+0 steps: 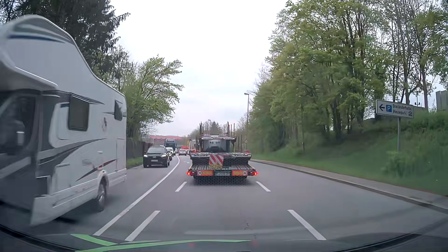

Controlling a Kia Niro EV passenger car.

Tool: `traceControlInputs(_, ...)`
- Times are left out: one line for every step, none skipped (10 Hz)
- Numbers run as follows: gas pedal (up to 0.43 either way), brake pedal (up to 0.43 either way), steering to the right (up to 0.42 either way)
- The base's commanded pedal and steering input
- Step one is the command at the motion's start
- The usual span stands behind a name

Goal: Follow the waypoints while adhering to traffic rules and regulations

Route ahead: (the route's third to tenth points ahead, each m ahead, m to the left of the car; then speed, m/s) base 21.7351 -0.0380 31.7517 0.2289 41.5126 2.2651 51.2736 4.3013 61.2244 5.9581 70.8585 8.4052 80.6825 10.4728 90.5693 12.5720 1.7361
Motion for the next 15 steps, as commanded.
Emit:
traceControlInputs(0.000, 0.000, -0.010)
traceControlInputs(0.000, 0.000, -0.010)
traceControlInputs(0.000, 0.000, -0.009)
traceControlInputs(0.000, 0.000, -0.009)
traceControlInputs(0.000, 0.000, -0.009)
traceControlInputs(0.000, 0.000, -0.009)
traceControlInputs(0.000, 0.000, -0.009)
traceControlInputs(0.000, 0.000, -0.009)
traceControlInputs(0.000, 0.000, -0.009)
traceControlInputs(0.000, 0.000, -0.009)
traceControlInputs(0.000, 0.000, -0.009)
traceControlInputs(0.000, 0.000, -0.009)
traceControlInputs(0.000, 0.000, -0.009)
traceControlInputs(0.000, 0.000, -0.009)
traceControlInputs(0.000, 0.000, -0.009)
